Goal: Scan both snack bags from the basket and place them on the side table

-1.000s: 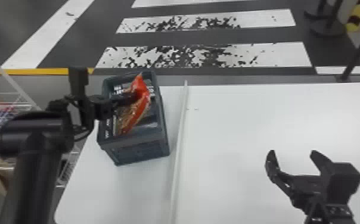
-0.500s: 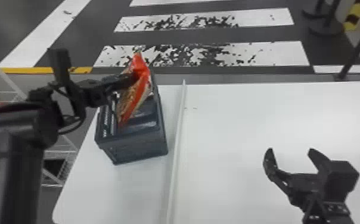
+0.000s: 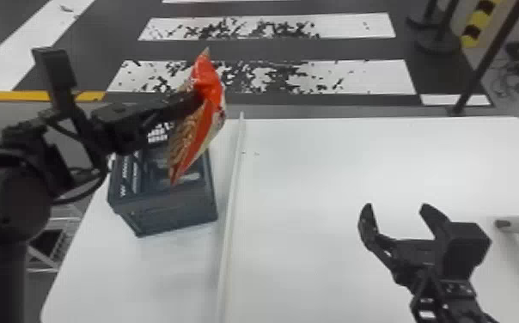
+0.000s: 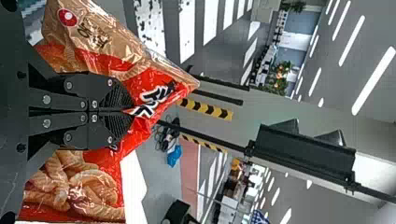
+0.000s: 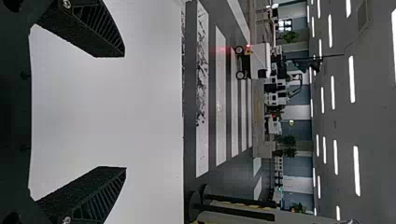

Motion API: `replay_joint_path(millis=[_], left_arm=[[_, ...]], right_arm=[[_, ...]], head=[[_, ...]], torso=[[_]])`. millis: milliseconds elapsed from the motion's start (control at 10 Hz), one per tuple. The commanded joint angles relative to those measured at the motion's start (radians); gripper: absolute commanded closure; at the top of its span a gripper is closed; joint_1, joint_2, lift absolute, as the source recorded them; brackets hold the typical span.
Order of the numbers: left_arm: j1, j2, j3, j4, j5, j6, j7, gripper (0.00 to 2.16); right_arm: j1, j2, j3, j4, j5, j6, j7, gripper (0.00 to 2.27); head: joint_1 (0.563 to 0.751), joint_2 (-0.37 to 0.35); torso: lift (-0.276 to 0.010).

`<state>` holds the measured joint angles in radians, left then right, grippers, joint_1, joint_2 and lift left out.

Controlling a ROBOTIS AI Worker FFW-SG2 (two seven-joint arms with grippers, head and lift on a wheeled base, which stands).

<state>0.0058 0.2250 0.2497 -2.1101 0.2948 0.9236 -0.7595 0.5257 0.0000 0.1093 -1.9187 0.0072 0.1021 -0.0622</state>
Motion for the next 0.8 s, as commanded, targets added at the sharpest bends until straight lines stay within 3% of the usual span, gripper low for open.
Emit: replay_joint_path(millis=[0, 200, 300, 400, 600, 700], left_arm=[[0.014, -0.019, -0.070, -0.017, -0.020, 0.011, 0.005, 2.14], [0.042, -0.050, -0.179, -0.030, -0.059, 0.011, 0.009, 2.14], [0.048, -0.061, -0.250, -0.024, -0.108, 0.011, 0.014, 2.14], [0.052, -0.072, -0.333, -0.002, -0.197, 0.011, 0.020, 2.14], [0.052, -0.089, -0.443, 0.104, -0.252, -0.065, 0.045, 2.14], [0.052, -0.096, -0.491, 0.168, -0.250, -0.145, 0.046, 2.14]], right_arm=[[0.000, 0.001, -0.014, -0.020, -0.001, -0.008, -0.005, 0.05], [0.005, 0.001, -0.045, -0.053, -0.018, -0.017, -0.019, 0.05], [0.007, 0.001, -0.054, -0.062, -0.021, -0.017, -0.022, 0.05], [0.005, 0.001, -0.060, -0.066, -0.027, -0.017, -0.024, 0.06], [0.002, 0.001, -0.076, -0.074, -0.036, -0.014, -0.031, 0.06], [0.002, 0.001, -0.082, -0.076, -0.038, -0.014, -0.031, 0.06]], head=[[0.695, 0.061], [0.695, -0.014], [0.695, -0.064], [0.695, -0.117], [0.695, -0.181], [0.695, -0.220]], torso=[[-0.075], [-0.075], [-0.075], [-0.075], [-0.075], [-0.075]])
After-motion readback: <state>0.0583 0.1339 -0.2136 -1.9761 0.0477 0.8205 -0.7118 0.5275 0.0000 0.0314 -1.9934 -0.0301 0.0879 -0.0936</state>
